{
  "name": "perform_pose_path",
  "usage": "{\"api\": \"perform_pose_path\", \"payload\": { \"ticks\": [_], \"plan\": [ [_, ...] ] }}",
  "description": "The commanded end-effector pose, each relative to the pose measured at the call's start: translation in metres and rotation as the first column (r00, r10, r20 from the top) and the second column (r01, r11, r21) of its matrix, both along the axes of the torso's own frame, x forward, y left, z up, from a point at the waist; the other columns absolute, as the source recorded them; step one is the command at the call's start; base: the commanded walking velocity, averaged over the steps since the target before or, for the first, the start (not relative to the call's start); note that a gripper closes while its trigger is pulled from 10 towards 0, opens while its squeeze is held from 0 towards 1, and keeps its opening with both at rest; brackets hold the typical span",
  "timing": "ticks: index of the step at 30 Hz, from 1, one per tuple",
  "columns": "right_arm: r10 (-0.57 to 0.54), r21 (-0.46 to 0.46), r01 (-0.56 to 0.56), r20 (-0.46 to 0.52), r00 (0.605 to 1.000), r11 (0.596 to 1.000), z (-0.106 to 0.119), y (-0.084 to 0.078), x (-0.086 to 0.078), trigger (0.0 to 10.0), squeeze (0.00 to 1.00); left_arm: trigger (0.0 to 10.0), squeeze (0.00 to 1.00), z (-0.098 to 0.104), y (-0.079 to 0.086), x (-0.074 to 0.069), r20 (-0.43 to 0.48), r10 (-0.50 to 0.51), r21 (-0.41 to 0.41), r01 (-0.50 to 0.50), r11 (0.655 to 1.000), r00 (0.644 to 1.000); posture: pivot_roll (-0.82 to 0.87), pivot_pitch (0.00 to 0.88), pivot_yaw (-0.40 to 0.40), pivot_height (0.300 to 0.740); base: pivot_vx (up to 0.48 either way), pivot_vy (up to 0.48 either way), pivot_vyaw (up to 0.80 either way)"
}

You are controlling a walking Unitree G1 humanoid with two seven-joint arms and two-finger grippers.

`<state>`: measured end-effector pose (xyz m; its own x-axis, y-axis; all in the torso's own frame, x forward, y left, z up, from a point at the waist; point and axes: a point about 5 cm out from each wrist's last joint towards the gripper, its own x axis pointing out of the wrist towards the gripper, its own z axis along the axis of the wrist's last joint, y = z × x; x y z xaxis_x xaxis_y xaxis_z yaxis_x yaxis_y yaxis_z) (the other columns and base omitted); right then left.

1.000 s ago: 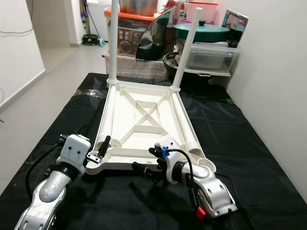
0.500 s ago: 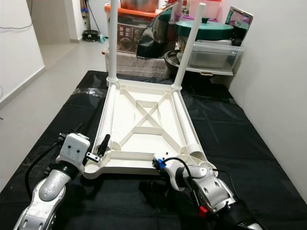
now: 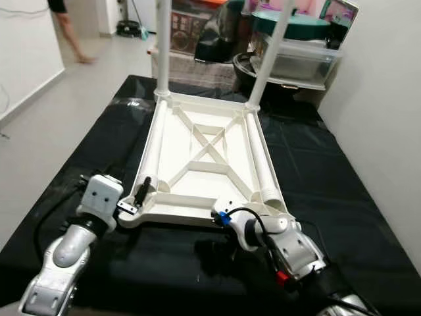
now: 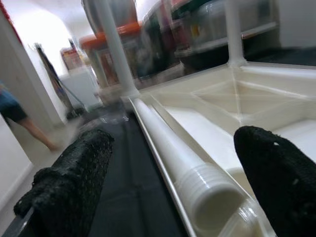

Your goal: Building children table

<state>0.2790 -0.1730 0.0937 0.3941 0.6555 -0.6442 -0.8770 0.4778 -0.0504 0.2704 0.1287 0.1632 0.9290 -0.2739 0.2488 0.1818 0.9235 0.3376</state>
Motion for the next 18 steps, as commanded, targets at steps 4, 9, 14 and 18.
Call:
{"api": "perform_pose_path", "payload": {
  "ticks": [4,9,14,18],
  "plan": [
    [0.039,-0.03,-0.041,-0.044,0.998,0.999,-0.007,0.004,-0.002,10.0,0.0,10.0,0.0,-0.004,0.0,-0.004,-0.012,-0.003,-0.004,0.003,1.0,1.0,0.08,0.0,-0.123,0.74,0.0,0.0,0.0],
    [0.019,-0.036,-0.02,-0.018,1.0,0.999,-0.007,0.003,0.001,10.0,0.0,10.0,0.0,-0.005,0.0,-0.002,-0.016,0.004,0.004,-0.004,1.0,1.0,0.08,0.0,-0.118,0.74,0.0,0.0,0.0],
    [-0.05,-0.033,0.051,0.013,0.999,0.998,-0.006,0.001,0.008,10.0,0.0,10.0,0.0,-0.006,0.0,-0.001,-0.021,0.012,0.012,-0.011,1.0,1.0,0.08,0.0,-0.118,0.74,0.0,0.0,0.0],
    [-0.191,0.028,0.19,0.054,0.98,0.981,-0.003,0.001,0.02,10.0,0.0,10.0,0.0,-0.007,0.0,0.0,-0.02,0.018,0.021,-0.017,1.0,1.0,0.08,0.0,-0.119,0.74,0.0,0.0,0.0]
  ]
}}
